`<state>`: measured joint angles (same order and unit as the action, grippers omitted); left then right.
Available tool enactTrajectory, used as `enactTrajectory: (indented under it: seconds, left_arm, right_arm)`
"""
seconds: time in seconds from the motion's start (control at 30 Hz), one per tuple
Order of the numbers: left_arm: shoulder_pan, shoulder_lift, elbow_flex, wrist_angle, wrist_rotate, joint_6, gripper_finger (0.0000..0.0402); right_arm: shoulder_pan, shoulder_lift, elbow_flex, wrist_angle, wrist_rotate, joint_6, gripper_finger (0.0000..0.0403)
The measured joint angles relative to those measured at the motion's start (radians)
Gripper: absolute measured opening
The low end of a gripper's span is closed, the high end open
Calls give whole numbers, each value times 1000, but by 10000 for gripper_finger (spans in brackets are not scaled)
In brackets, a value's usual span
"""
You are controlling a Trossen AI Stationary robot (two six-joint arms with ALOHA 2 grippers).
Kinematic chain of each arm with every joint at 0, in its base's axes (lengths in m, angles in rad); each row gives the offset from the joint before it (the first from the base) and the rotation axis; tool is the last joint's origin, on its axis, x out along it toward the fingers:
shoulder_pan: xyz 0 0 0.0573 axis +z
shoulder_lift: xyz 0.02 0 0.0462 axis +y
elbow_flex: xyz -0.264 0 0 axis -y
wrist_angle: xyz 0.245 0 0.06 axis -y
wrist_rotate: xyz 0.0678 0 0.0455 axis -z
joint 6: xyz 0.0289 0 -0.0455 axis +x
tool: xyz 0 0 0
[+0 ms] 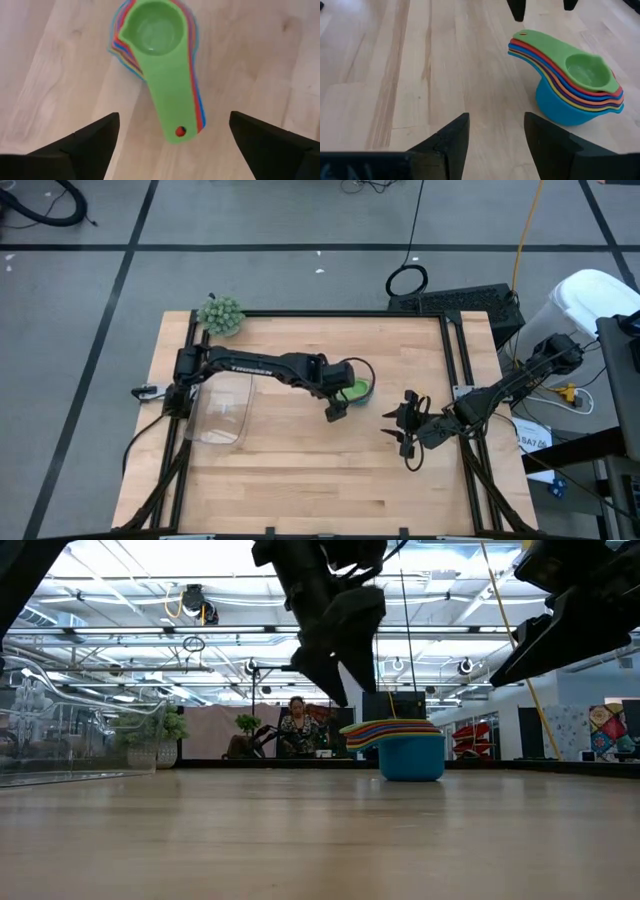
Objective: Nest measuring cups in basket
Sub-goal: Put the stacked measuring cup into the transparent bin
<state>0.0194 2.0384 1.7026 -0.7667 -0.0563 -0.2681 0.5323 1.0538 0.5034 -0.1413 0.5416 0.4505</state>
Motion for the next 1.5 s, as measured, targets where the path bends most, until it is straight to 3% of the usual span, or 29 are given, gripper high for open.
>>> enactTrajectory:
  seconds: [0.7,1.0,1.1,1.17,1.33,1.5]
  left_arm:
    - [8,112,4,103,13,-24,395]
    - [27,158,3,123,12,-25,389]
    - [34,156,6,158,0,-34,359]
    - [38,155,4,145,1,-34,318]
    - [45,154,4,122,13,-25,155]
    - [44,154,4,83,16,60,151]
  right_arm:
    - [0,0,-54,17,-21,29,183]
    - [0,-5,-194,285,-78,66,183]
    - [0,-10,-224,342,-102,66,183]
    - [0,-10,-230,364,-103,74,183]
    - [0,-10,-231,362,-128,92,183]
    - [0,-10,-231,362,-131,112,183]
